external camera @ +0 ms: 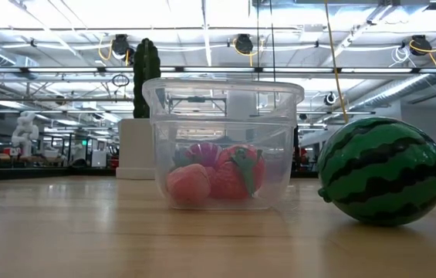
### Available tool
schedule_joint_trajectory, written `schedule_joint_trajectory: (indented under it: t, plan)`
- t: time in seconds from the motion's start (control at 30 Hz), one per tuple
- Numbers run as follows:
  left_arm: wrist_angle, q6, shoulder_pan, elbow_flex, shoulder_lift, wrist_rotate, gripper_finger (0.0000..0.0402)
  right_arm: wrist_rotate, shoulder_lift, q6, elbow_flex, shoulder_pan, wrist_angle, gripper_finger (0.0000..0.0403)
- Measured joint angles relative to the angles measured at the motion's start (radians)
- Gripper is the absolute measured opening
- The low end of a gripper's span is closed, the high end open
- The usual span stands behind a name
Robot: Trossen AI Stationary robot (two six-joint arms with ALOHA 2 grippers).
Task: Pick and placing Produce into tupperware
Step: Put the watermelon into the transparent bin
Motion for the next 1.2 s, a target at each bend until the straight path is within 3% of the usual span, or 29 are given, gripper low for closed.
schedule_joint_trajectory:
  t: [0.23,0.33,0.4,0.53,0.67,0.9,1.07,1.2]
  plan:
    - [0.001,0.051,-0.078,0.000,-0.047,-0.036,0.0230,0.099,0.075,-0.140,0.019,-0.086,-0.057,0.0279]
    - [0.000,0.052,-0.119,0.000,-0.069,-0.102,0.0230,0.098,0.072,-0.087,0.019,-0.095,-0.072,0.0279]
    - [-0.002,0.047,-0.143,0.000,-0.079,-0.134,0.0230,0.096,0.056,-0.062,0.019,-0.083,-0.070,0.0279]
    - [0.000,0.038,-0.157,0.000,-0.080,-0.156,0.0230,0.097,-0.003,-0.254,0.020,-0.056,0.013,0.0279]
    - [0.000,0.046,-0.158,0.000,-0.080,-0.158,0.0230,0.103,-0.057,-0.333,0.046,-0.026,0.022,0.0279]
    - [-0.001,0.046,-0.138,0.000,-0.080,-0.139,0.0230,0.263,0.026,-0.498,0.198,0.074,0.004,0.0279]
    - [0.000,0.047,-0.138,0.000,-0.080,-0.124,0.0230,0.307,0.168,-0.414,0.330,0.083,-0.118,0.0279]
    - [-0.001,0.049,-0.138,0.000,-0.080,-0.124,0.0230,0.271,0.252,-0.103,0.426,0.083,-0.462,0.0279]
